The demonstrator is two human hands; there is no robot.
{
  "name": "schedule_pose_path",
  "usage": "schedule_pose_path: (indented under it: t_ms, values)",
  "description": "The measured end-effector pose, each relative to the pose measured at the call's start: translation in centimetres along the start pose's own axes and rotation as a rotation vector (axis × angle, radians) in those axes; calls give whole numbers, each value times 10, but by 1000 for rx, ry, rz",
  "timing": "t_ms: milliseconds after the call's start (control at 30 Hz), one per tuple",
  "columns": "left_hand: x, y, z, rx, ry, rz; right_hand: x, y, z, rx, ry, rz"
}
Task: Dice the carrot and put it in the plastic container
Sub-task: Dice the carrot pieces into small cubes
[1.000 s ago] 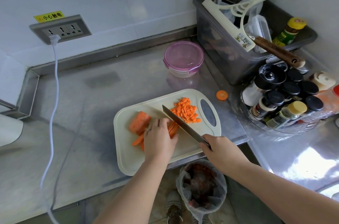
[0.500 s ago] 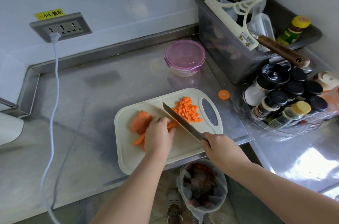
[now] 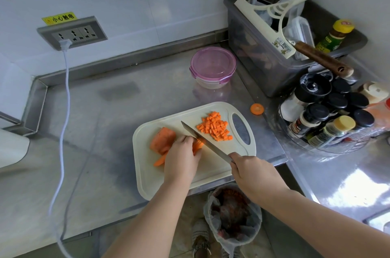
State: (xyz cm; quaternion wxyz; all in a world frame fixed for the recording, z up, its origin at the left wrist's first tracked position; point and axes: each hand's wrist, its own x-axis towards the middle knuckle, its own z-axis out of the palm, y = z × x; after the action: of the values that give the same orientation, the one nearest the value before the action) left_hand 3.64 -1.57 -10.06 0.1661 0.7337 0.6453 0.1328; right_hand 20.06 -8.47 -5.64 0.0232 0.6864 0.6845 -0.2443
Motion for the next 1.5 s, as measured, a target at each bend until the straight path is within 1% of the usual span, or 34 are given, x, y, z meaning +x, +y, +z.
schedule_pose_path:
  t_ms: [333, 467, 733, 867, 1033, 1200, 1333, 1500]
  values:
    - [1, -4, 6, 15, 43, 62, 6, 3, 5, -44, -20, 14]
    - [0, -4, 8, 17, 57, 72, 5, 7, 8, -96, -32, 9]
    - [1, -5, 11, 13, 75, 67, 11, 3, 13, -158, -152, 50]
    - [1, -7, 13, -13, 90, 79, 15, 5, 16, -148, -163, 71]
    - [2, -8, 15, -76, 130, 108, 15, 9, 15, 7, -100, 111]
    - [9, -4, 19, -110, 123, 91, 12, 18, 7, 16, -56, 110]
    - [8, -1, 16, -108, 106, 59, 8, 18, 0, 55, -13, 74]
    - [2, -3, 9, -97, 127, 50, 2, 10, -1, 4, -40, 32]
